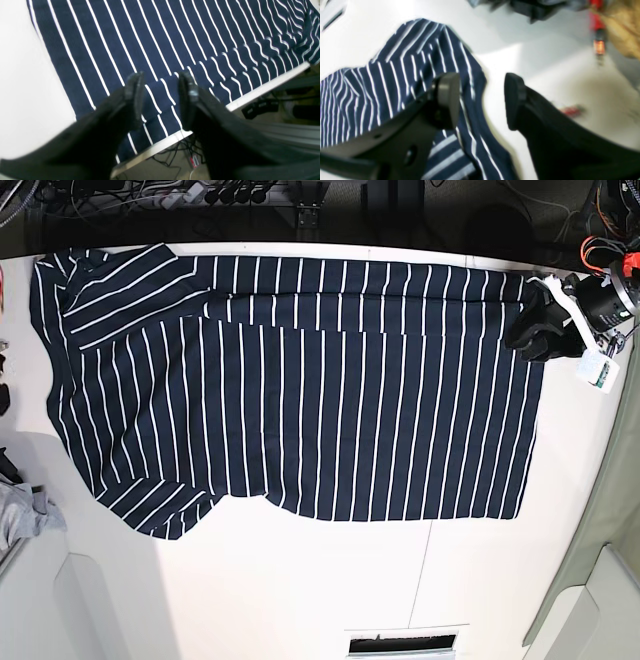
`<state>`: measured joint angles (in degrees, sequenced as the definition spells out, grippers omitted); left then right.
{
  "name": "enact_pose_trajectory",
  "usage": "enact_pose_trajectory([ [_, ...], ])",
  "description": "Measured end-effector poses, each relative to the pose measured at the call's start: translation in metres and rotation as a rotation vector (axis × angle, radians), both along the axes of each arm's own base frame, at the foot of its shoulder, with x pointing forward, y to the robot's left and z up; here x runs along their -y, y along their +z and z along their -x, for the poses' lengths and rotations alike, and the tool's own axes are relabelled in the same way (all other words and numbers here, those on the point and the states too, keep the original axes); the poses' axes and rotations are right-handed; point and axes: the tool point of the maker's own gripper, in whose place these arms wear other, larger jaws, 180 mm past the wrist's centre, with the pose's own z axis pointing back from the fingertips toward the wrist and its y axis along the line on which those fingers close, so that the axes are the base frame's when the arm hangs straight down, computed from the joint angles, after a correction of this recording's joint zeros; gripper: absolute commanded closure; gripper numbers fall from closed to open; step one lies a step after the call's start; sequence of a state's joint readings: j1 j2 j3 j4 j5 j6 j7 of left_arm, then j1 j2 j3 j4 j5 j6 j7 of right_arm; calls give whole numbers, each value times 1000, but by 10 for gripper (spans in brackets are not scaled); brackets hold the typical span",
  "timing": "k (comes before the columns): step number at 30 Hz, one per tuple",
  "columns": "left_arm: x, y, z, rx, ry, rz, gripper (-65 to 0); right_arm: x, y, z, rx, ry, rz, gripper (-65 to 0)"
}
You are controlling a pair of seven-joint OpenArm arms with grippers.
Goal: Layout the t-shirt on the table in an organized manner, then fold the t-shirt properly
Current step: 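Move both grippers to the shirt's hem corners and grasp them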
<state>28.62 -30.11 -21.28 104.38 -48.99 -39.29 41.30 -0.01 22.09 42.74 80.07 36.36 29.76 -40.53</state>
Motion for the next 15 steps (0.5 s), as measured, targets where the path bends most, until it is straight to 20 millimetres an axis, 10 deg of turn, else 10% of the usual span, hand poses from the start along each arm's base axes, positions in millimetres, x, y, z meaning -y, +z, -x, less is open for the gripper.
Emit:
enact_pose_trajectory([
  [7,-14,4,-7,35,1,-43,-292,-14,-40,-77,-6,-29,85,-287],
  [15,-60,-1,-48,60,94,-70,-336,0,-61,-107,-90,-107,99,-286],
])
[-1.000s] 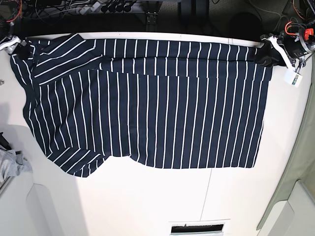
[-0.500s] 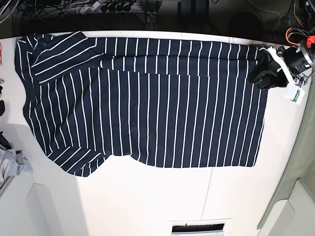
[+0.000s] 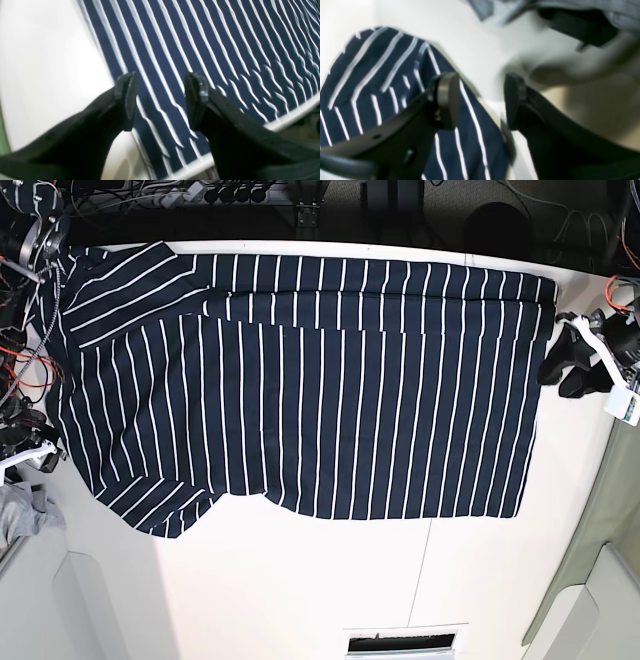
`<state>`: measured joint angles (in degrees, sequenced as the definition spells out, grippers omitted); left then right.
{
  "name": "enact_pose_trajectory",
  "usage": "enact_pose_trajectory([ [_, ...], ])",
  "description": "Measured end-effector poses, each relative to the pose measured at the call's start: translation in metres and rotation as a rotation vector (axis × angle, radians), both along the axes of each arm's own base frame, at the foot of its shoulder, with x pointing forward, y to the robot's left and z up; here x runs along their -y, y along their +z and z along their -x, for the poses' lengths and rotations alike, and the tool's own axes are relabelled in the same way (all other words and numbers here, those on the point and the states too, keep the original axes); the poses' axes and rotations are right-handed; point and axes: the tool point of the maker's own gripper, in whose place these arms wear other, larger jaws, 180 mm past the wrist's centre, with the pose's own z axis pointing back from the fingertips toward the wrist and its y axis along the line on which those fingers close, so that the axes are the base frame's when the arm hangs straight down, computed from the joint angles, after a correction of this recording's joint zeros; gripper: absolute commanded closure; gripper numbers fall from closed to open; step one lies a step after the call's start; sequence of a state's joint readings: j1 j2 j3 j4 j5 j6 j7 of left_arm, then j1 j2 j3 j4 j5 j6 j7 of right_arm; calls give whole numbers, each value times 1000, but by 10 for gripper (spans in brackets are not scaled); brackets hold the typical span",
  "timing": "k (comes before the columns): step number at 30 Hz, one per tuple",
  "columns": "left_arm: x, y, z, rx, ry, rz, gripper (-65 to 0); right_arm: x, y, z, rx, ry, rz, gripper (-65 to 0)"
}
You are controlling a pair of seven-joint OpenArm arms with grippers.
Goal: Layout the t-shirt on the table in an organized manner, then fold the t-shirt properly
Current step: 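Move both grippers to the shirt's hem corners and grasp them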
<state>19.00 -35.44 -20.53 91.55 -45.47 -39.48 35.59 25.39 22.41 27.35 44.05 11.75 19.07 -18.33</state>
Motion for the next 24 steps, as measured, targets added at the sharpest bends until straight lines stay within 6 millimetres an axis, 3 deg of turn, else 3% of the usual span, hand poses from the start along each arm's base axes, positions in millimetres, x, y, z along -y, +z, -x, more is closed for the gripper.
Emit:
enact_pose_trajectory([
  [6,-2,-22,-47,-32,3,25,-336,19,-22,23,-96,-38,18,-286],
  [11,-6,-32,-103,-1,66,33,-336,1,-43,30,-131,-26,-38,-286],
  [17,-40,-34,-171,14,276,-19,-336,-9,-47,34,-108,14,-63,-286],
  [20,-50,-53,-179,-29,385,-1,-335,-18,-48,31,-92,32,-81,-286],
  [24,-52,-83,-164,-111,437,19,-335,-37,-49,25,-71,56,-135,-286],
])
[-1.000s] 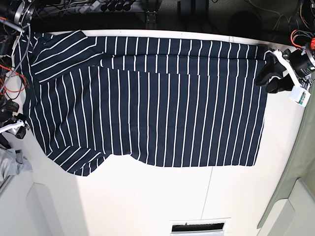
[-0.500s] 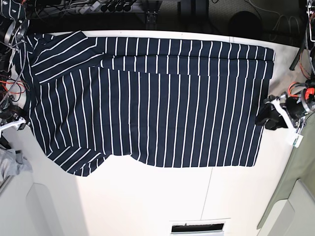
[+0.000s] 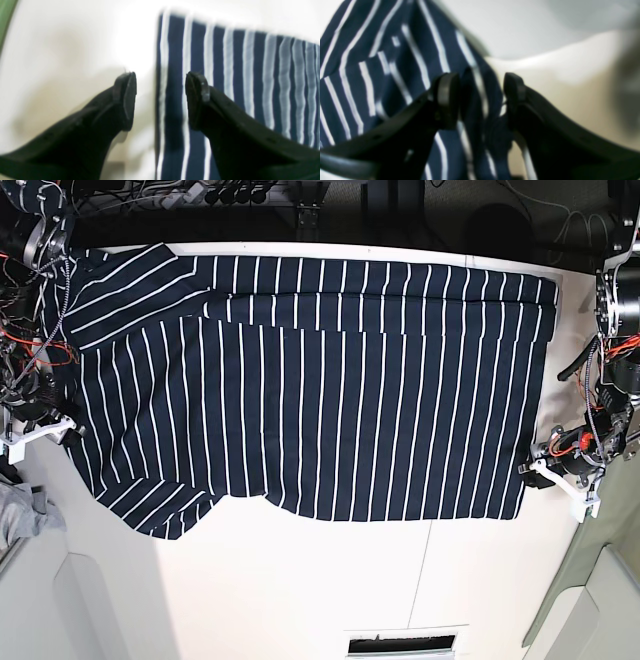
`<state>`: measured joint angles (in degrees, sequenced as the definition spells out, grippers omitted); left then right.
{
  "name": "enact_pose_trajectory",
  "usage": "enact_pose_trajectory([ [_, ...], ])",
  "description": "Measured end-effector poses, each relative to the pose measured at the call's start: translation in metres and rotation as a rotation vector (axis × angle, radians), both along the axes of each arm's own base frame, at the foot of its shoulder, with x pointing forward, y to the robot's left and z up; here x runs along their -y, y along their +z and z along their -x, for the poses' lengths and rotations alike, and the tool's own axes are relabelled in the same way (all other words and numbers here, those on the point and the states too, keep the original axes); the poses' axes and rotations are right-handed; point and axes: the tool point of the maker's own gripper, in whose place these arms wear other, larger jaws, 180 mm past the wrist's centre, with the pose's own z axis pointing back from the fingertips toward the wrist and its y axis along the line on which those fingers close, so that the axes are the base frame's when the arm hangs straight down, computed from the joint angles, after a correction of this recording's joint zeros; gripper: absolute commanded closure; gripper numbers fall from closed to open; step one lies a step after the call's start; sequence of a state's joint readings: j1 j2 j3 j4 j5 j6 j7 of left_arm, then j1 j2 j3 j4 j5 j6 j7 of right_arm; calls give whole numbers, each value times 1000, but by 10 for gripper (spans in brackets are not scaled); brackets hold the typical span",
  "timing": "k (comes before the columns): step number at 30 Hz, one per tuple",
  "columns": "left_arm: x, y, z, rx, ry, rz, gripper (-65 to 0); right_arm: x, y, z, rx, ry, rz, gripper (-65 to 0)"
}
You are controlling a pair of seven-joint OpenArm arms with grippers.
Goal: Layout the t-shirt on the table in an organized manner, then fold the t-shirt properly
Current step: 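Move both grippers to the shirt's hem corners and grasp them, then fold the hem edge over toward the collar fold with both grippers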
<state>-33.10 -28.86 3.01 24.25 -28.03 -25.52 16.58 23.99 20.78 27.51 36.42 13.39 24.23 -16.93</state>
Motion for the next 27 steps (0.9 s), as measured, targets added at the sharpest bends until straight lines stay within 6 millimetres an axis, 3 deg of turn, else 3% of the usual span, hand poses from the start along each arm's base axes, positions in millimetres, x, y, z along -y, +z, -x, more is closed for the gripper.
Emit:
enact_pose_trajectory([
  [8,37,-15,-7,-12,-42,7,-314,-31,-2,-9,32,38,-56,-284],
  [11,35,-16,-7,-19,-38,-27,-179,-37,-2,-10,38,49,-69,-255],
  [14,34,-17,-6,-26,-46,-40,-6,-39,-4,-8,25,57,-71,-77],
  [15,34,-17,-6,-25,-46,-39,0,-39,-5,-7,21,63,-70,-11],
  [16,35,-17,-6,-25,-49,-38,0,-42,-4,-7,22,79,-71,0],
  [20,82,-12,2,-7,-288,114,0,-49,1,-8,32,139,-62,0],
  [22,86,-6,0,11,-252,190,0,-49,6,-10,42,150,-51,0],
  [27,58,14,1,-14,-218,213,0,-43,27,-15,48,164,-81,0],
])
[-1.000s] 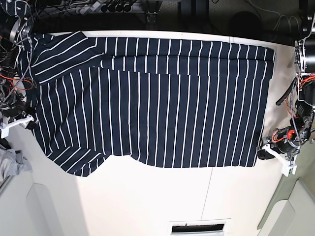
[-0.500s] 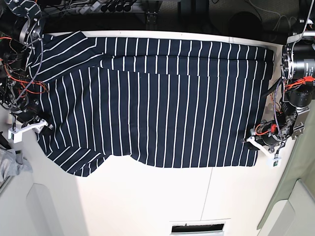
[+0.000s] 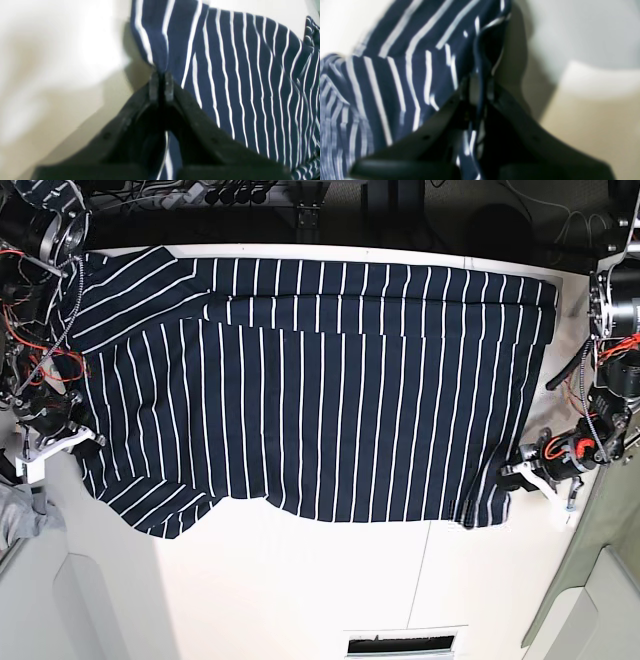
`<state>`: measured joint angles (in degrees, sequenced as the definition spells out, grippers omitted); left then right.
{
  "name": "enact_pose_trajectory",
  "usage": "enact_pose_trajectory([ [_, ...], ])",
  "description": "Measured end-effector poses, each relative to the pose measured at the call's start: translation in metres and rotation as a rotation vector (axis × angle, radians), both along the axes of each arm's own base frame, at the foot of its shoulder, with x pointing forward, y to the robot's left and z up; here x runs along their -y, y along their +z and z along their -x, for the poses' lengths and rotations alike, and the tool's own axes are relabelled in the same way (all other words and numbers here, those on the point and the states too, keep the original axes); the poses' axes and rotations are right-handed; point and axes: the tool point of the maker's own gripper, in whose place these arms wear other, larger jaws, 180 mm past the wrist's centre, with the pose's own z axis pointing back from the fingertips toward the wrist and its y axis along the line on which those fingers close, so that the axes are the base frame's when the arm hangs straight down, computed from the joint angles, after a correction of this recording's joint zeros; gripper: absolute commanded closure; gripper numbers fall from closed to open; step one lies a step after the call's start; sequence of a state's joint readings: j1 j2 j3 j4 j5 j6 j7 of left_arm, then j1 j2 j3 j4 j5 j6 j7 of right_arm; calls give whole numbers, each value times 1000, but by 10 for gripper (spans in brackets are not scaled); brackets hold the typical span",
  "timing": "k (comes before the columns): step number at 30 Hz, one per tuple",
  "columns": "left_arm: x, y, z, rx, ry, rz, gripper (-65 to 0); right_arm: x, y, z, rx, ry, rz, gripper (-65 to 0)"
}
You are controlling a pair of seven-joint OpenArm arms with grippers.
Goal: Layout the t-shirt on the table in an organized manner, then fold the t-shirt properly
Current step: 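Fold the hem edge over toward the collar fold with both grippers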
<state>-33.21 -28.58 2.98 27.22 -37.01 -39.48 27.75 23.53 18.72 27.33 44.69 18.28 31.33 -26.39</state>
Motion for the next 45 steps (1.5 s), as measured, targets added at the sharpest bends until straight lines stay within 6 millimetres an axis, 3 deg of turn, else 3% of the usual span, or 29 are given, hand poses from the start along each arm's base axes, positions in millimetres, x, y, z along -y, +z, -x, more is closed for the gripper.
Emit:
enact_pose_trajectory([
  [3,-9,11,8,-51,-17,22,0,11,12,3,-13,15,-20,0],
  [10,9,38,46,-52,-167,74,0,26,43,9,9,31,-90,0],
  [16,22,72,84,9,-340,-3,0,33,38,55,-23,83,-1,0],
  [21,44,66,121,-31,-459,-41,0,26,34,89,-41,133,58,0],
  [26,46,41,143,-94,-469,-62,0,23,5,131,-136,133,49,0],
  [28,51,30,149,-98,-461,-58,0,24,-1,138,-152,128,47,-195],
  [30,53,21,153,-112,-466,-77,0,25,0,136,-141,123,47,-340],
  [31,54,18,154,-116,-468,-85,0,26,3,133,-127,116,50,-361],
  [35,55,16,152,-113,-470,-95,0,43,25,113,24,34,62,-360],
  [40,51,13,154,-125,-477,-128,0,66,52,79,88,-56,110,-360],
  [43,51,13,154,-124,-476,-128,0,66,66,48,127,-61,155,-360],
  [45,51,12,154,-125,-476,-127,0,66,64,33,125,-72,158,-360],
])
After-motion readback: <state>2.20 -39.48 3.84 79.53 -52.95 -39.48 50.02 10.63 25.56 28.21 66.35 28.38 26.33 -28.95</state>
